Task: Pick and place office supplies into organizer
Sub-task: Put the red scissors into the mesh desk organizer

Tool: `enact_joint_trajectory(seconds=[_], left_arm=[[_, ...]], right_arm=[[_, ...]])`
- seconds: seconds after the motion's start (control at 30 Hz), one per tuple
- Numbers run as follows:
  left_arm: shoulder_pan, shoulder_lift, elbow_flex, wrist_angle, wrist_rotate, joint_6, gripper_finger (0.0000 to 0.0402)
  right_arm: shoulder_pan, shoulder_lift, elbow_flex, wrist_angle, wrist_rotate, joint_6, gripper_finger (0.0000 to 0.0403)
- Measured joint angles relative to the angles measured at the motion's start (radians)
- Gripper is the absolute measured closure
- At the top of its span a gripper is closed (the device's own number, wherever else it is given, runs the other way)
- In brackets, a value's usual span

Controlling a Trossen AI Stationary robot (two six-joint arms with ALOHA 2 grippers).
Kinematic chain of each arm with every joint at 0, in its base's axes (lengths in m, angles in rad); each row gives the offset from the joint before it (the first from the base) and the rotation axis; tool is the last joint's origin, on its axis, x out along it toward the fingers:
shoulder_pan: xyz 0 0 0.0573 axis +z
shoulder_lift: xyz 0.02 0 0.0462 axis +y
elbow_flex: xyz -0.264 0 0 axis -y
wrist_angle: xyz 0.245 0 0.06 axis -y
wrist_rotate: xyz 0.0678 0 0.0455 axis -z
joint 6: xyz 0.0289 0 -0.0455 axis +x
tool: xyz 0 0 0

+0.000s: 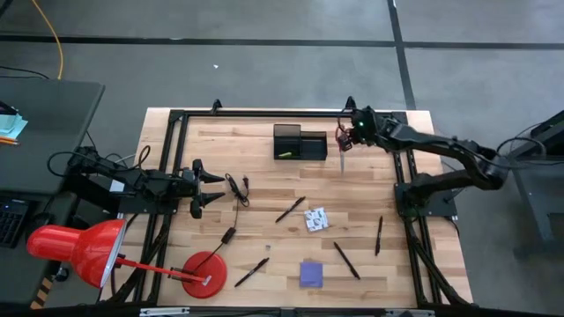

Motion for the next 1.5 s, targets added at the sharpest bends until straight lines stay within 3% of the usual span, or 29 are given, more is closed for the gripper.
enact_joint_trajectory(seconds=[0.13,0.27,0.63,1.03,1.23,1.5], left_arm=[[0.000,0.000,0.000,0.000,0.000,0.000,0.0169],[0.000,0.000,0.000,0.000,0.000,0.000,0.0169],[0.000,0.000,0.000,0.000,-0.001,0.000,0.0169],[0.000,0.000,0.000,0.000,-0.004,0.000,0.0169],[0.000,0.000,0.000,0.000,-0.004,0.000,0.0169],[0.000,0.000,0.000,0.000,-0.004,0.000,0.0169]], right_arm=[[0.071,-0.082,0.000,0.030,0.081,-0.012,0.0396],[0.143,-0.134,0.001,0.144,0.097,-0.045,0.0396],[0.301,-0.116,0.002,0.454,0.258,-0.247,0.0396],[0.317,0.091,0.002,0.899,0.302,-0.493,0.0396],[0.290,0.215,0.003,1.160,0.252,-0.582,0.0396],[0.273,0.342,0.144,1.181,0.204,-0.626,0.0395]])
